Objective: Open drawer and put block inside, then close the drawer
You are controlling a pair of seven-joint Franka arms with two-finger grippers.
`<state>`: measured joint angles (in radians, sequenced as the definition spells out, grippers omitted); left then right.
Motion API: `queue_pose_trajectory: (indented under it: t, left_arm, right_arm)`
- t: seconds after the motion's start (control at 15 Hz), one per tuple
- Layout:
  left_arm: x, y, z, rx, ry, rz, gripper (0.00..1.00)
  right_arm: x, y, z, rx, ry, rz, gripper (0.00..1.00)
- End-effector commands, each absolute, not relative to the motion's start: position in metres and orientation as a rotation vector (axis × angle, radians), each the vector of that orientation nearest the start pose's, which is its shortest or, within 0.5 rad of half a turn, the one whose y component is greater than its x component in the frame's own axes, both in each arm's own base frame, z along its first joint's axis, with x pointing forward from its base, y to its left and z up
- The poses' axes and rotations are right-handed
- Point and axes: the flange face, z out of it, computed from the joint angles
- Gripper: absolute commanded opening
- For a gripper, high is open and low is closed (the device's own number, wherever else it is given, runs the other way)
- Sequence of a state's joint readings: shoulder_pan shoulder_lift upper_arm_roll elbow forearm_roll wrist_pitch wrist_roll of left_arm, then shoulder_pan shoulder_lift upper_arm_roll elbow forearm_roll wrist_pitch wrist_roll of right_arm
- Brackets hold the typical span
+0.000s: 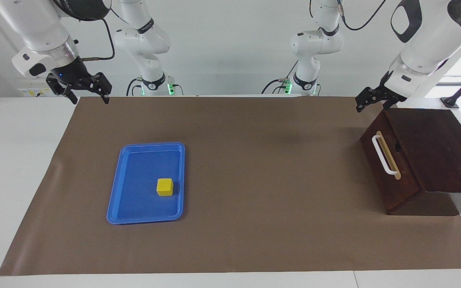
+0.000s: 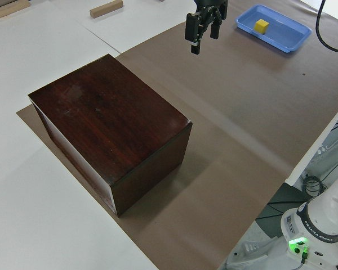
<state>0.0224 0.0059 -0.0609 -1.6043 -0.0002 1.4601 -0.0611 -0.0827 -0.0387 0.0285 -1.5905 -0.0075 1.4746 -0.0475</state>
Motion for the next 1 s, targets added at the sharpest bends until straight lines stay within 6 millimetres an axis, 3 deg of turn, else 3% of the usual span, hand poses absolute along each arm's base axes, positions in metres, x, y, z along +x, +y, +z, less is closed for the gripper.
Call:
queue_pose_trajectory:
  t: [0.0, 0.93]
  left_arm:
    - [0.530, -0.017, 0.596, -3.133, -0.053, 0.249, 1.00]
    - [0.527, -0.017, 0.600, -3.132, -0.091, 0.241, 1.00]
  right_arm:
    - [0.527, -0.032, 0.627, -3.162, -0.022, 0.107, 1.00]
    - [0.524, -0.051, 0.616, -3.128, -0.361, 0.057, 1.00]
